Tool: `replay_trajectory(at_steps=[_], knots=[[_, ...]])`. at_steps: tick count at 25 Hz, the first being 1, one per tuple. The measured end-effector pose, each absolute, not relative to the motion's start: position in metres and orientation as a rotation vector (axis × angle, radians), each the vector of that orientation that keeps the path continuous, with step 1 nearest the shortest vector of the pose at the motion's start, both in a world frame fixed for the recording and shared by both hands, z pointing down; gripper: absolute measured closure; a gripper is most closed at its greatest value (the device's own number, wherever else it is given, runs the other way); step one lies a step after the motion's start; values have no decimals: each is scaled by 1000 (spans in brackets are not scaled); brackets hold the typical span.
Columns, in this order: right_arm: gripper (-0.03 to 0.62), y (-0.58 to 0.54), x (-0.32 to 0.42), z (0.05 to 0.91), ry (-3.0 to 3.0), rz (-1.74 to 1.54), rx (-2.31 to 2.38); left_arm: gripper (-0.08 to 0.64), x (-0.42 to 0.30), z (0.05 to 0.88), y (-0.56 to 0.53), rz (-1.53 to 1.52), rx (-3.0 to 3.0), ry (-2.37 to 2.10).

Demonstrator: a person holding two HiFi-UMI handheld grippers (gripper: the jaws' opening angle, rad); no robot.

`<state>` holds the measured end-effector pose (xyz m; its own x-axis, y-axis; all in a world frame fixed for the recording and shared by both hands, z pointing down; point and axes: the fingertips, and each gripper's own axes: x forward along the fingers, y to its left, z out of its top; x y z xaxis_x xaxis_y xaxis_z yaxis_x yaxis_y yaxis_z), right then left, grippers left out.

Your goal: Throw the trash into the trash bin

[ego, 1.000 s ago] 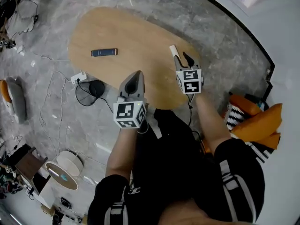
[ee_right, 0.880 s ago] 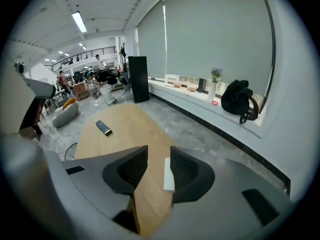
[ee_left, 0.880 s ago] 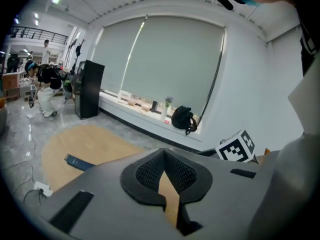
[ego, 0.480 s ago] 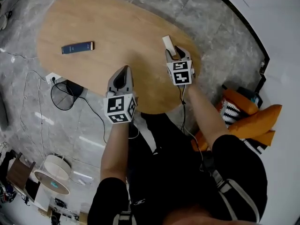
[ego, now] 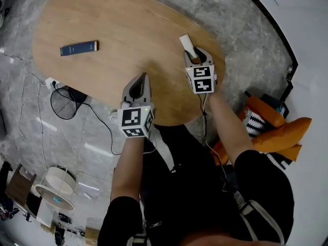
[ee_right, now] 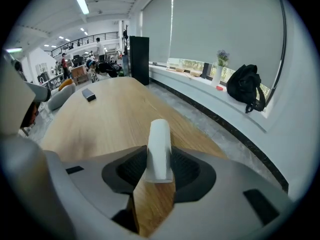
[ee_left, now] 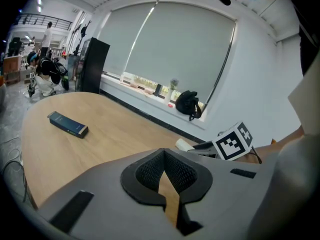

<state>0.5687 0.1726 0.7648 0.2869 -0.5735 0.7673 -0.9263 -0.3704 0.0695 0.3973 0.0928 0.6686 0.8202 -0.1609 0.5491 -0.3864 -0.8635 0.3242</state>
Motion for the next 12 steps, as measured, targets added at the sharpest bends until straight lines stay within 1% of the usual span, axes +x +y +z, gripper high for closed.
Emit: replay_trajectory(at_steps=[5, 12], knots=[[452, 165, 556, 733, -1387, 812, 2104, 551, 394, 659, 81, 682, 2585, -440], [456, 143, 522, 646, -1476, 698, 2268, 551, 363, 629, 48, 583, 2534, -595]])
